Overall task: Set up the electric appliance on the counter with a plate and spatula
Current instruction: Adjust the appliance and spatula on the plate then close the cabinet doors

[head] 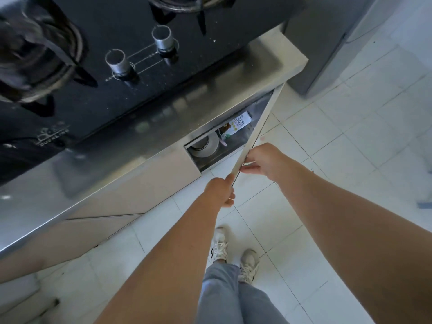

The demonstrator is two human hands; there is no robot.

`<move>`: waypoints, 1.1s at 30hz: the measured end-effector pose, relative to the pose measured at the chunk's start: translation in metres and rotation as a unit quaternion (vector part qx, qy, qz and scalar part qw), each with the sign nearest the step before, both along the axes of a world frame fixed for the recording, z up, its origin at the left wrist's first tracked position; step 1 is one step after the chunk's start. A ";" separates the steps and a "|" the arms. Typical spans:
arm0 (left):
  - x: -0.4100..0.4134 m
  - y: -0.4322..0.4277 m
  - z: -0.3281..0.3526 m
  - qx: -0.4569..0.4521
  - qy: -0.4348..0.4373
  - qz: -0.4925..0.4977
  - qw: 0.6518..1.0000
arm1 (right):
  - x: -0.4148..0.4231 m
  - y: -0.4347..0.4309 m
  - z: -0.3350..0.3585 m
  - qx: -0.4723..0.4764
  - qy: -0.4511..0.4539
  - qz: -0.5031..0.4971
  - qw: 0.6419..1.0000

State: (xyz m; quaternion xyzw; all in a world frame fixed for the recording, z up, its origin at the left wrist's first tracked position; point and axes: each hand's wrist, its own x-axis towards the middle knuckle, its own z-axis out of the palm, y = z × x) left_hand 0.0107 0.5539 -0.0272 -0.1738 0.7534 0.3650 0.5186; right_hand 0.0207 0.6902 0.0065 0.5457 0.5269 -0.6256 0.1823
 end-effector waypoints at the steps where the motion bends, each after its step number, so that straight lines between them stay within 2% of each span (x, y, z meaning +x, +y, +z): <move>1: -0.004 -0.001 0.002 0.012 -0.022 0.040 0.999 | -0.004 -0.001 -0.001 0.003 0.004 -0.004 1.000; 4: -0.021 -0.008 0.002 0.043 -0.049 0.127 0.990 | -0.021 -0.005 -0.007 0.013 0.015 -0.019 1.000; 8: -0.046 -0.019 0.003 0.061 -0.058 0.196 0.977 | -0.045 -0.013 -0.011 0.021 0.028 0.003 0.999; 18: -0.088 -0.033 -0.012 0.070 0.018 0.241 0.968 | -0.081 -0.031 -0.016 -0.022 0.067 -0.024 0.997; 24: -0.099 -0.034 -0.010 0.157 0.021 0.265 0.951 | -0.086 -0.032 -0.023 -0.045 0.089 0.075 0.992; 27: -0.099 -0.032 -0.014 0.175 0.036 0.258 0.950 | -0.092 -0.034 -0.026 -0.055 0.091 0.044 0.993; 33: -0.100 -0.028 -0.016 0.203 0.012 0.357 0.912 | -0.100 -0.037 -0.034 -0.044 0.098 0.109 0.988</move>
